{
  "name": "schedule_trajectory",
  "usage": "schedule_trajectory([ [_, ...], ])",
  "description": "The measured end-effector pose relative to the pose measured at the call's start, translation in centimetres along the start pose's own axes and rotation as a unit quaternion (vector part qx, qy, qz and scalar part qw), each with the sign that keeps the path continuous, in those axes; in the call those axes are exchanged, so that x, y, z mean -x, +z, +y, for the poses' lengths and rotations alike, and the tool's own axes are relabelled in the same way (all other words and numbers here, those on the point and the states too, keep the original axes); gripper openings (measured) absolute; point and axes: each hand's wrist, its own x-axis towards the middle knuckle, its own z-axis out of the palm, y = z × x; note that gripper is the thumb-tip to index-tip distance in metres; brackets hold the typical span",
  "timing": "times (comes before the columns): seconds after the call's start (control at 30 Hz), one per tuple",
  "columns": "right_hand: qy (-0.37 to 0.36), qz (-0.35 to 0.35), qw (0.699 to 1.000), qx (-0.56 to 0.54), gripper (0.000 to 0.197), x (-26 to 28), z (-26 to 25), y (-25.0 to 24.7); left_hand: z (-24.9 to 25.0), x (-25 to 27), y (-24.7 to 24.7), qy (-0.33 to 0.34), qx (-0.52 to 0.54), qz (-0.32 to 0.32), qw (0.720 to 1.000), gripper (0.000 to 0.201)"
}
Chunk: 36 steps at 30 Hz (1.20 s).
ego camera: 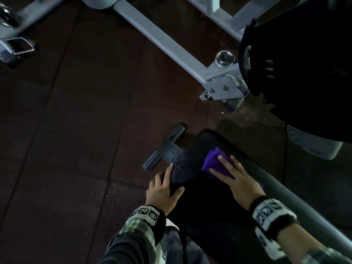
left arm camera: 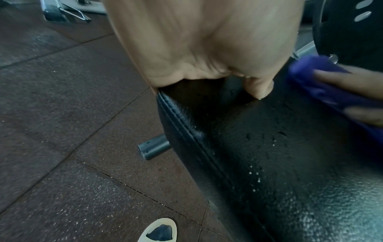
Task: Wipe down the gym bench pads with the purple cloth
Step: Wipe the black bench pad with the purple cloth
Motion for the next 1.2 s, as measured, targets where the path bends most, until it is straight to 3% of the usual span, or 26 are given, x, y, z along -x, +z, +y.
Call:
schedule_trajectory([
  [0.13, 0.099, 0.045, 0.990, -0.090, 0.103, -3.0, 1.9, -1.5, 0.0, 0.0, -0.1, 0.003, 0.014, -0.003, 1.000, 0.085],
  [0.27, 0.140, 0.050, 0.985, -0.090, 0.082, -8.6, -0.5, -3.2, -0.1, 0.0, 0.0, 0.005, 0.010, 0.000, 1.000, 0.085],
  [0.37, 0.070, 0.061, 0.991, -0.093, 0.089, -9.0, -3.4, -2.6, 0.0, -0.1, 0.1, 0.001, 0.009, 0.003, 1.000, 0.085],
  [0.43, -0.017, 0.029, 0.998, -0.052, 0.095, -7.1, -4.2, -1.0, -0.1, -0.1, 0.1, 0.001, 0.018, 0.002, 1.000, 0.086],
  [0.5, -0.048, 0.007, 0.998, -0.038, 0.103, -4.1, -3.7, 0.1, -0.3, -0.1, 0.2, 0.003, 0.024, 0.003, 1.000, 0.087],
  [0.63, 0.047, 0.025, 0.996, -0.072, 0.117, -0.8, -1.5, -0.2, -0.4, 0.0, 0.1, 0.018, 0.032, 0.012, 0.999, 0.086],
  [0.8, 0.140, 0.017, 0.982, -0.122, 0.088, -5.3, -2.4, -3.0, -0.5, 0.2, 0.0, 0.028, 0.051, 0.016, 0.998, 0.084],
  [0.93, 0.058, 0.006, 0.982, -0.180, 0.081, -6.5, -6.2, -3.2, 0.0, 0.5, -0.2, 0.008, 0.109, 0.040, 0.993, 0.083],
  [1.03, 0.025, -0.024, 0.962, -0.270, 0.074, -4.8, -6.8, -2.5, 1.5, 1.4, -0.4, 0.024, 0.096, 0.139, 0.985, 0.088],
  [1.1, 0.068, 0.024, 0.955, -0.286, 0.062, -3.3, -5.6, -2.3, 3.7, 1.7, -0.2, 0.077, 0.061, 0.191, 0.977, 0.080],
  [1.2, 0.201, 0.107, 0.948, -0.223, 0.060, -1.2, -2.7, -1.8, 8.5, 1.1, 0.6, 0.103, 0.003, 0.196, 0.975, 0.079],
])
